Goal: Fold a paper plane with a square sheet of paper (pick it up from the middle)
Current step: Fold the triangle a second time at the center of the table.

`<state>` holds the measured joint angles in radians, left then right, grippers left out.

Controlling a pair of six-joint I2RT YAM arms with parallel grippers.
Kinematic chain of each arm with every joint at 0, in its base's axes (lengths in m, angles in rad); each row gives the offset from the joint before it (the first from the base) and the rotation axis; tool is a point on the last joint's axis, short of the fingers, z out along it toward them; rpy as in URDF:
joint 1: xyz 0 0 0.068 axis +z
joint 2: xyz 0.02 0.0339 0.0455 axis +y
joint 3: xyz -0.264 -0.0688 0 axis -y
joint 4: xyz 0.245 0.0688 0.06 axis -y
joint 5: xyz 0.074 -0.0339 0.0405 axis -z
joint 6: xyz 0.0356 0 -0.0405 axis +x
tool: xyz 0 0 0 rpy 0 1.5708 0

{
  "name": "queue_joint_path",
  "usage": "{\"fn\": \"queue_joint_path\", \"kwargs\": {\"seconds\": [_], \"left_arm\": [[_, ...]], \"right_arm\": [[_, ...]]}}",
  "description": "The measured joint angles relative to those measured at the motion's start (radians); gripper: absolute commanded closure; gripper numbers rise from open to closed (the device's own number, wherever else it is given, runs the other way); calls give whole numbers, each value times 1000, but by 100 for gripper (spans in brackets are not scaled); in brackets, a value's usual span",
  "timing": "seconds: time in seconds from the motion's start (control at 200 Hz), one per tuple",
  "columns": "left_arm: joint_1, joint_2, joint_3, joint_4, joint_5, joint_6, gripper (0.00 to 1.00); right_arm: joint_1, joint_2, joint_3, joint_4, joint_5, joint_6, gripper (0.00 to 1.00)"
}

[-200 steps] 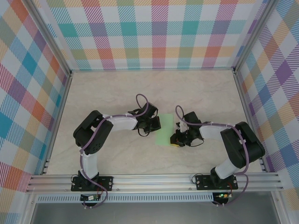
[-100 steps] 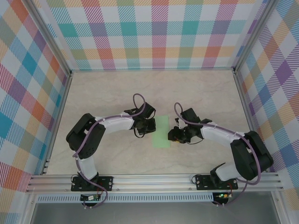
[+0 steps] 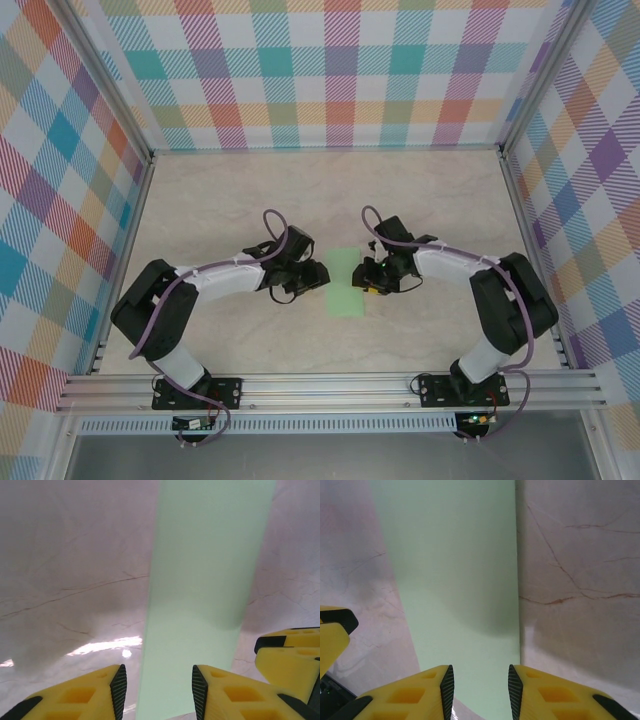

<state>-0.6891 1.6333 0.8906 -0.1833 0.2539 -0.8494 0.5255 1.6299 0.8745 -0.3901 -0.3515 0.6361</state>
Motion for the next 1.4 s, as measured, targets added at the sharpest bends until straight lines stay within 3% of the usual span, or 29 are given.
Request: {"fn": "queue_joint_path", "kwargs": {"seconds": [0.68, 1.045, 1.4], "left_arm": [[11, 41, -8, 64, 65, -26, 55], [12, 53, -7, 86, 83, -30, 52], [12, 60, -7, 85, 86, -34, 52]], "right_arm": [[-1, 79, 19, 0, -5, 7, 65], [-3, 74, 6, 11, 0, 13, 69], [-3, 24, 66, -45, 16, 2, 65]]}}
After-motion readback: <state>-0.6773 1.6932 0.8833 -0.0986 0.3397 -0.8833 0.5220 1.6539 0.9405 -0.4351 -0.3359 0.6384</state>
